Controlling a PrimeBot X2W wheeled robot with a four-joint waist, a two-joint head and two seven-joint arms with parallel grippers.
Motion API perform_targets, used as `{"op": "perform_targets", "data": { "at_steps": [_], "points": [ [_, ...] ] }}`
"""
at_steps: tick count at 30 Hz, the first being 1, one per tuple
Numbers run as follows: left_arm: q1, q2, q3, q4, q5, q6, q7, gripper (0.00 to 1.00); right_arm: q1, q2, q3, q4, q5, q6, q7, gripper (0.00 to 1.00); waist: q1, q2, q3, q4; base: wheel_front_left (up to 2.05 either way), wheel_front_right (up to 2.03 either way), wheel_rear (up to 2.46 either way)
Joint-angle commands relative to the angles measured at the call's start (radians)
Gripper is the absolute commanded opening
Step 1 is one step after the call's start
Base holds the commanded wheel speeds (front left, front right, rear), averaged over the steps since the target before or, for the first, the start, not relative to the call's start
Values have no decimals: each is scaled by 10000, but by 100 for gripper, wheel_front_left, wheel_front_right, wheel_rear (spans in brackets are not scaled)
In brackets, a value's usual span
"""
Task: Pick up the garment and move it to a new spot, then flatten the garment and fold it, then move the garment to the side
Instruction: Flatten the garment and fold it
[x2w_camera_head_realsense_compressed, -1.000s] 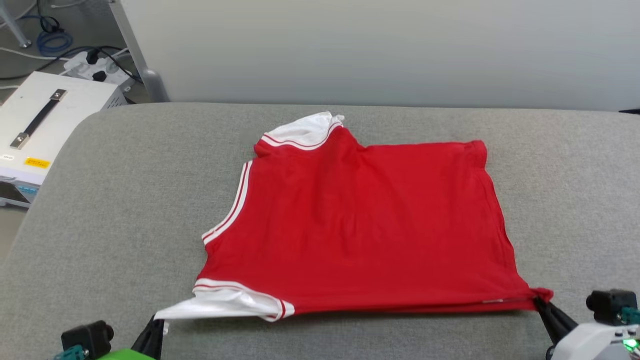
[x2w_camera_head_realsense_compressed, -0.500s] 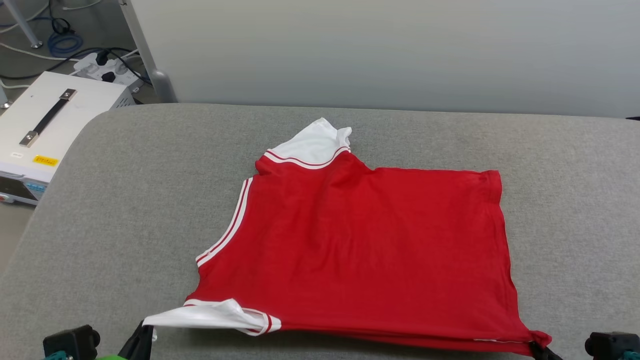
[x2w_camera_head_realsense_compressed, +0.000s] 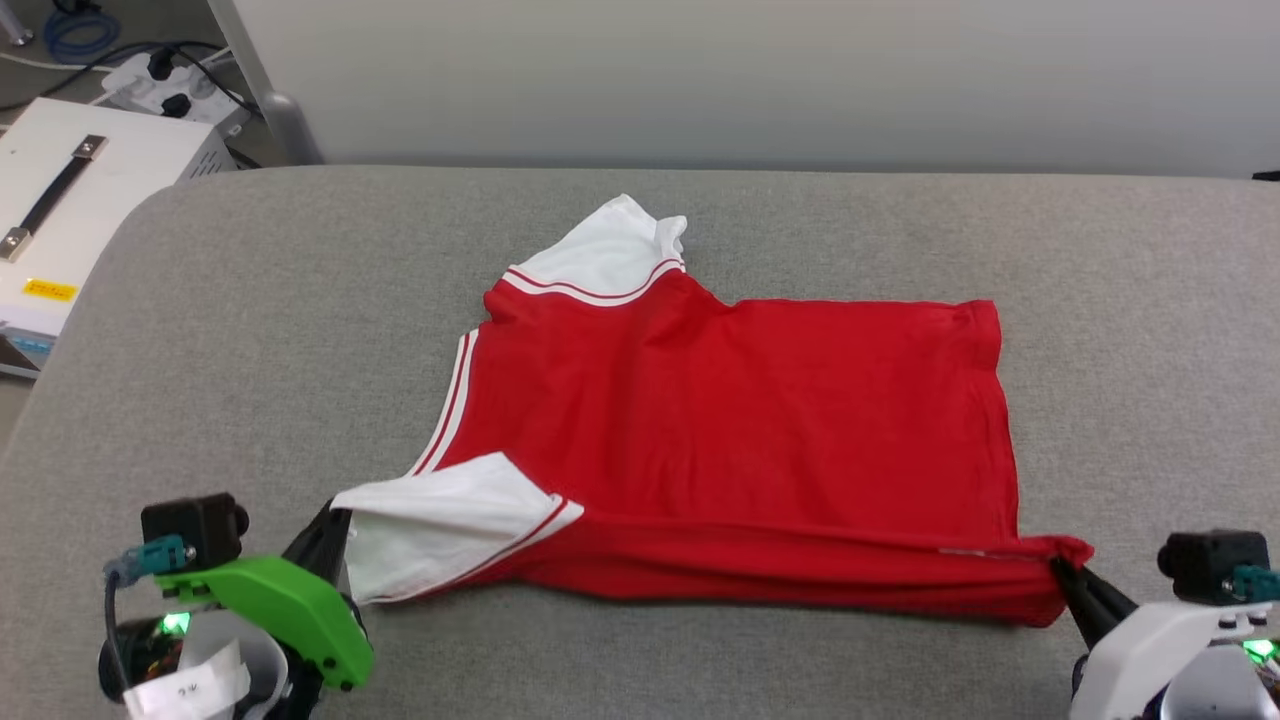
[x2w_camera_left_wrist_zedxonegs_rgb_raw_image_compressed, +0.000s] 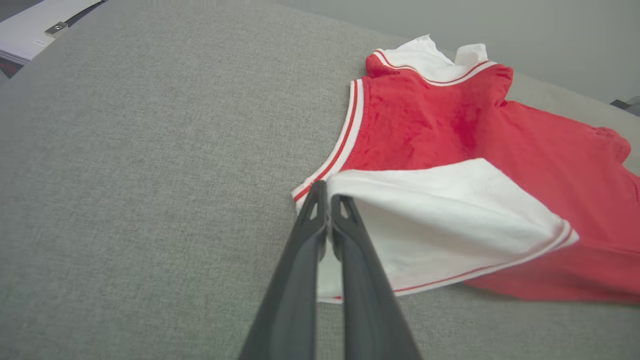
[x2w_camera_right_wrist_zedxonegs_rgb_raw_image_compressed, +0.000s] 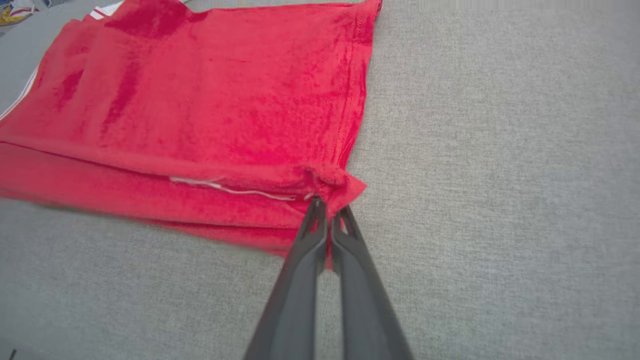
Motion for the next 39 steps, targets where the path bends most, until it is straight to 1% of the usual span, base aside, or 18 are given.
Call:
{"op": "perform_targets", "data": {
  "at_steps": [1,5,10,15,20,21,22,23,24,25,32,35,39],
  "points": [
    [-475,-70,-39,270,221,-154,-43,0,-412,-110,62,244,73,-82,-138,0,1,0,295,-63,0,0,0],
    [-1476,-406,-221,1153,274,-553,-164,0,-1350,-358,303,1117,237,-82,-368,0,1,0,632,-79,0,0,0],
    [-2534,-846,-471,2542,180,-1225,-246,0,-2255,-530,736,2178,537,-82,-716,0,1,0,992,-76,0,0,0],
    [-3159,-1225,-651,3946,76,-1771,-401,0,-2856,-612,1187,3200,735,-82,-1252,0,1,0,1135,-136,0,0,0],
    [-3481,-1562,-694,4947,-198,-2252,-488,0,-3318,-619,1732,4265,1064,-82,-1691,0,1,0,1155,-171,0,0,0],
    [-3526,-1647,-716,5135,-302,-2384,-427,7,-3406,-636,1837,4473,1116,-82,-1777,0,1,0,1147,-160,0,0,0],
    [-3570,-1705,-708,5256,-378,-2468,-419,35,-3479,-653,1918,4598,1147,-82,-1874,36,1,0,1138,-152,0,0,0],
    [-3626,-1744,-713,5389,-415,-2535,-433,59,-3563,-670,2004,4724,1184,-82,-2021,100,1,0,1115,-144,0,0,0],
    [-3658,-1783,-708,5480,-465,-2585,-438,98,-3617,-682,2063,4822,1223,-82,-2120,100,1,0,1095,-138,0,0,0],
    [-3703,-1805,-698,5578,-480,-2614,-486,100,-3678,-718,2172,4907,1251,-82,-2254,100,1,0,1066,-128,0,0,0],
    [-3787,-1625,-573,5915,-347,-2526,-948,100,-3716,-819,2334,4766,1360,-82,-3816,100,1,0,665,-136,0,0,0],
    [-3785,-1394,-504,5920,-286,-2488,-1054,100,-3651,-890,2245,4580,1300,-82,-4278,100,1,0,492,-189,0,0,0],
    [-3848,-1017,-461,5774,-202,-2438,-953,100,-3486,-886,1954,4243,1063,-82,-4564,100,1,0,343,-246,0,0,0]
  ]
}}
